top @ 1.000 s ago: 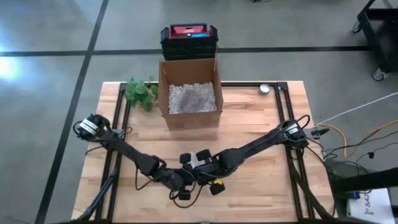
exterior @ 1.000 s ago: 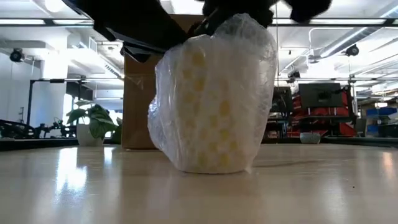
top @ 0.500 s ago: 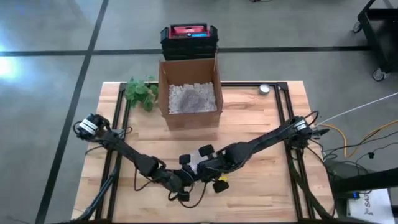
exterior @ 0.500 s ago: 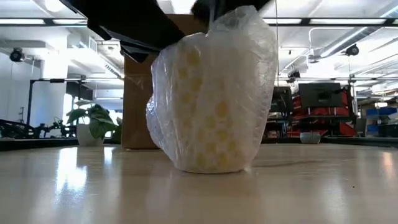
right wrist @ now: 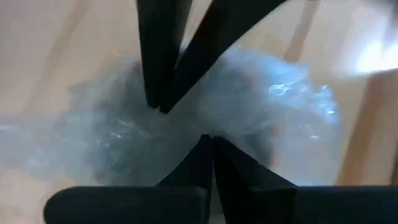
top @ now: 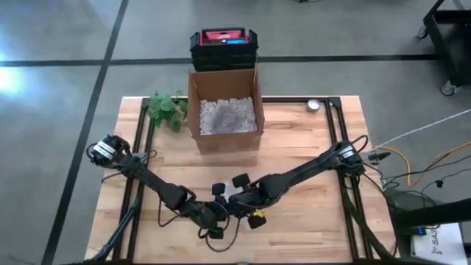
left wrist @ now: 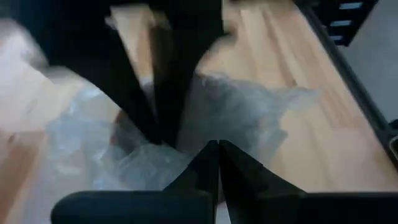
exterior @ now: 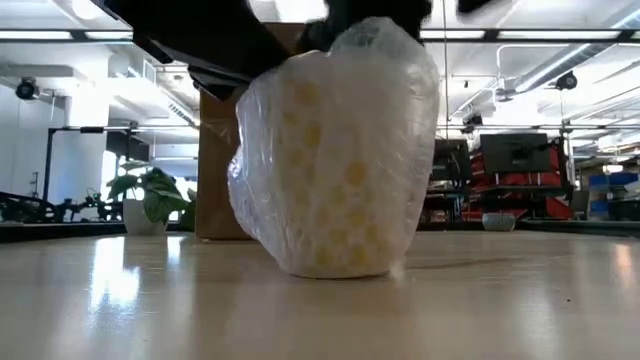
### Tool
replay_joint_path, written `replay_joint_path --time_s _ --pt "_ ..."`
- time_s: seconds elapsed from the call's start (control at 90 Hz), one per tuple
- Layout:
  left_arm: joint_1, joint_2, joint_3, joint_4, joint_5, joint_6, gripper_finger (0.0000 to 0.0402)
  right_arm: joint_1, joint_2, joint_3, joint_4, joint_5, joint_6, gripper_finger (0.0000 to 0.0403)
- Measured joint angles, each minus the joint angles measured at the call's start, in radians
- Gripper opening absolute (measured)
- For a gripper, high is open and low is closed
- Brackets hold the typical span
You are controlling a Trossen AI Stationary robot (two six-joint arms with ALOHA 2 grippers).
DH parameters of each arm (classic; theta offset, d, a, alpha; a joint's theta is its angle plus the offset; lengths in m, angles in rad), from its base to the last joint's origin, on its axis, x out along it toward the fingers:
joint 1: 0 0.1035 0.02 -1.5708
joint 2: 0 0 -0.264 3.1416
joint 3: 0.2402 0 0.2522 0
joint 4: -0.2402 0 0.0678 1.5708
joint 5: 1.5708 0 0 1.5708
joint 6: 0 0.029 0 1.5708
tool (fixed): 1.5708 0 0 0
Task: Wrap mug
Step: Wrap the yellow mug using the bubble wrap
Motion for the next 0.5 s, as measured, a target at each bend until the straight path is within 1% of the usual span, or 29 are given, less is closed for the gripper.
replay_joint_path --time_s 0.144,0.256,0.367,0.5 --pt "0.001 0.0 0.0 0.004 0.004 -0.004 0.0 -0.001 0.045 0.003 0.006 -0.001 0.0 0.0" --pt "0.001 0.0 0.0 0.003 0.004 -0.005 0.0 -0.001 0.051 0.002 -0.003 -0.001 -0.009 0.0" --pt "0.001 0.0 0.0 0.005 0.005 -0.004 0.0 -0.001 0.017 0.002 -0.02 -0.001 -0.002 0.0" --pt "0.002 0.0 0.001 0.004 0.004 -0.003 0.0 -0.001 -0.058 0.015 -0.109 -0.006 0.036 0.0"
